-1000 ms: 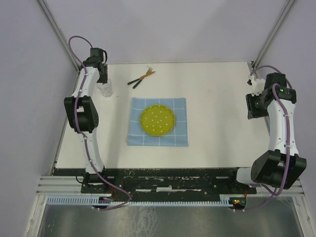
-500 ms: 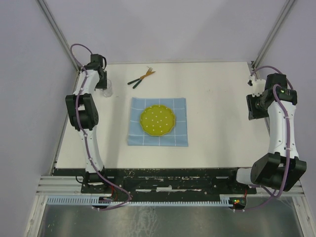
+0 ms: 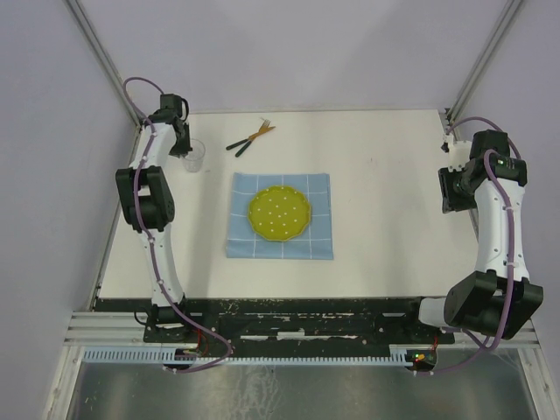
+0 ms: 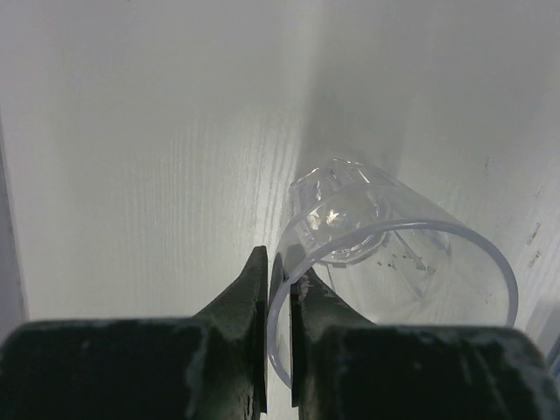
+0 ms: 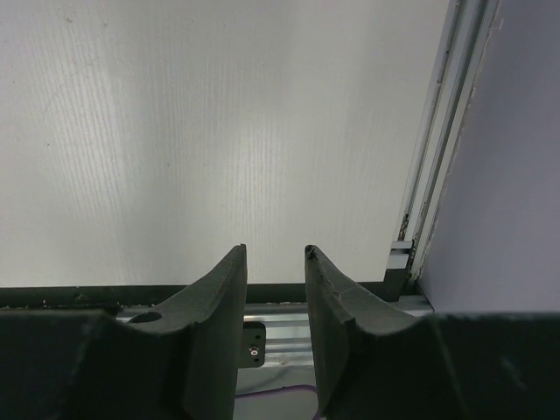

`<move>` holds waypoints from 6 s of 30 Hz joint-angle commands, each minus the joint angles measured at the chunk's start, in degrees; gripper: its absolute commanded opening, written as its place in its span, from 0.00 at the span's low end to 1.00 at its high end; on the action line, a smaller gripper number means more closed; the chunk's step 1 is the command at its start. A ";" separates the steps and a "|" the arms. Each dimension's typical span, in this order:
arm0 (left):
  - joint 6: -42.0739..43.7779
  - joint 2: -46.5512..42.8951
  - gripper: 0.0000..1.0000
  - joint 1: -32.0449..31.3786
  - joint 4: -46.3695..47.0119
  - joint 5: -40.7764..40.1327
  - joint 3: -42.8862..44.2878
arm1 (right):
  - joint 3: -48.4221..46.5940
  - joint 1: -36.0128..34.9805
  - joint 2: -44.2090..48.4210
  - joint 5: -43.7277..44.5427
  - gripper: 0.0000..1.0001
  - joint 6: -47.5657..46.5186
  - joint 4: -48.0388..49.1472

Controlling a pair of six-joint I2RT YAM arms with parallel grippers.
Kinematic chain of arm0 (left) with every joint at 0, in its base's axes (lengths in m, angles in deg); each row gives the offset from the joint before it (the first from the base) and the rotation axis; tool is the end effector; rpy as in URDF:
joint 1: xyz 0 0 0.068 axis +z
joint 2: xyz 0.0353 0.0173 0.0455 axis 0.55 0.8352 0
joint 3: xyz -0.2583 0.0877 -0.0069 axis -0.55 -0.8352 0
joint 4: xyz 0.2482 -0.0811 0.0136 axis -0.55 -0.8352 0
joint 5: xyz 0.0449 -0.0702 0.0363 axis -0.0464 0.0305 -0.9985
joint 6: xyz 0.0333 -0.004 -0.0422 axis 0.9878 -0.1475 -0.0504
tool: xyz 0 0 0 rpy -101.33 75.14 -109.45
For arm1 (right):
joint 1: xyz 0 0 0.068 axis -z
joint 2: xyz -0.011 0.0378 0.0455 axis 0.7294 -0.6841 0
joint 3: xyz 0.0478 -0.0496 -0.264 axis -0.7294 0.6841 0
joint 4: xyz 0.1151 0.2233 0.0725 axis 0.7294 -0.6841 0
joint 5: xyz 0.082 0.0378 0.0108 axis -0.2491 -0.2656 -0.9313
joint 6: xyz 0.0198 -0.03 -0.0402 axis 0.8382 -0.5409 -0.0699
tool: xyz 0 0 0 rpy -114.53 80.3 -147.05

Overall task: Set the dinner table for one person
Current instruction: Pick up the cup at the center of the board, then place the cup on the napkin.

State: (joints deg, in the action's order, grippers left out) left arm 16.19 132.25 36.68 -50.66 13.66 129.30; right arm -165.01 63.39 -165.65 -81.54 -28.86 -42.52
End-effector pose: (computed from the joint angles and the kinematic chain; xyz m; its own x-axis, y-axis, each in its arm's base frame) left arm 0.5030 0.0359 0.2230 -0.8360 -0.0438 -0.5469 -0.1588 0.9735 0.1648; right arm 0.2378 -0.0690 0.3410 -0.9052 -0.0305 -0.4239 0.0058 0.9964 -0.0842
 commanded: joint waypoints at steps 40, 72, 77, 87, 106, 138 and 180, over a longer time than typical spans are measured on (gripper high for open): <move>-2.65 -3.98 0.03 -31.54 -4.37 18.22 10.67 | -2.31 0.10 -2.99 -7.39 0.41 4.68 0.70; -1.00 10.57 0.03 -39.00 -3.72 16.94 19.13 | 1.19 0.07 1.49 -3.62 0.41 4.58 0.73; 0.17 10.13 0.03 -38.91 -4.23 15.36 18.67 | 1.51 0.09 1.37 -3.54 0.41 4.58 0.91; 1.37 10.15 0.03 -38.14 -5.35 12.67 18.28 | 1.07 0.11 0.87 -3.62 0.41 4.58 1.01; 0.19 11.14 0.03 -37.81 -4.31 14.66 18.06 | 0.24 0.06 0.27 -3.89 0.41 4.49 0.30; -0.29 11.40 0.03 -37.85 -2.77 18.77 18.66 | -0.29 0.05 -0.68 -4.42 0.41 4.49 0.64; 3.18 -0.54 0.64 -28.89 -2.49 6.45 20.00 | 1.63 0.09 1.34 -5.65 0.41 4.24 0.56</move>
State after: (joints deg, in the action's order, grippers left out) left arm 17.76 136.45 1.49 -55.40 23.13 146.19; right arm -163.39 63.46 -166.19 -86.46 -24.23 -42.56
